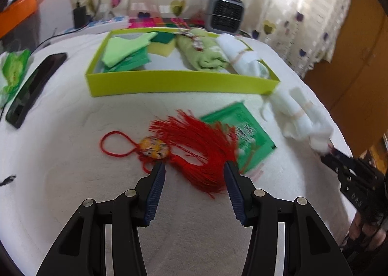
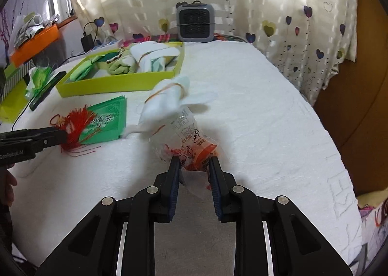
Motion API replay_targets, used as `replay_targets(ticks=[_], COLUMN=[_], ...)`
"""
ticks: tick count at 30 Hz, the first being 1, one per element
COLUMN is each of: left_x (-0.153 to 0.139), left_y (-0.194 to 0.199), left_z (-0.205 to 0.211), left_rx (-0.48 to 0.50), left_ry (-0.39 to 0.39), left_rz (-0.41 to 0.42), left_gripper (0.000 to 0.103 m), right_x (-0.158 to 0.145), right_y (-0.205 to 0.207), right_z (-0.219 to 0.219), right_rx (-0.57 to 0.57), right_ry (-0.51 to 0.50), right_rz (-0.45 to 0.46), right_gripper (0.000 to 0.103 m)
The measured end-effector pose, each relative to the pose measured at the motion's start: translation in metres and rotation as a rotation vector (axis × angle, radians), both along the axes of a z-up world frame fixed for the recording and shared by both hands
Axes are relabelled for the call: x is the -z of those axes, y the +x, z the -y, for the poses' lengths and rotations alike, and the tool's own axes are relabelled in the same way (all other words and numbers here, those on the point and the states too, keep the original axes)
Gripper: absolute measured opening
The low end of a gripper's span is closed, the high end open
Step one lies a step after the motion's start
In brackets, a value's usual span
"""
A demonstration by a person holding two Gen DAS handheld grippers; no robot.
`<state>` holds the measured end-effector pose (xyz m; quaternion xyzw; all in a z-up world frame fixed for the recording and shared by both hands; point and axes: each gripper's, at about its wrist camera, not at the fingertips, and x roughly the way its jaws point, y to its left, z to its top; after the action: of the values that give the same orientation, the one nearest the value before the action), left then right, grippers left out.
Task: Organize soft objects
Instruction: 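Lift the white roll with the right tool while the left tool grasps the red tassel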
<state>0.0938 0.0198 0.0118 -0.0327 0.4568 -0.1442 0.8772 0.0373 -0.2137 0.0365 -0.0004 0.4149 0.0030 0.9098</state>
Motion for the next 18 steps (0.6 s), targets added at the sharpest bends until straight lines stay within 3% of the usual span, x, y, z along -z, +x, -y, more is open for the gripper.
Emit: replay_targets(ticks=[6,10,13,18], left_x=[0.005,0.006,0.007,0.007], left_y=[0.006,0.008,0.01,0.011], left_z=[-0.003,0.002,0.004,0.003], left_rx=[-0.037,-0.044,-0.046,-0.072], left_ry=[0.008,0.044,0.063,0.097], left_rz=[-0.034,-0.037,-0.019,-0.004], left_gripper=[0.049,0.049,0.049,0.031], right_x=[-0.002,-0.003,-0.002,-0.007], right_y=[-0.005,-0.008,-0.01,-0.016], right_z=[0.001,0.004,0.009,0.012], right_rx=[0.043,0.031,0.011,0.037], right_ry=[-0.091,-0.069,0.005,-0.031], right_rz=[0.002,0.012,0.004,0.035], right_gripper=[0.025,0.025,0.025,0.025])
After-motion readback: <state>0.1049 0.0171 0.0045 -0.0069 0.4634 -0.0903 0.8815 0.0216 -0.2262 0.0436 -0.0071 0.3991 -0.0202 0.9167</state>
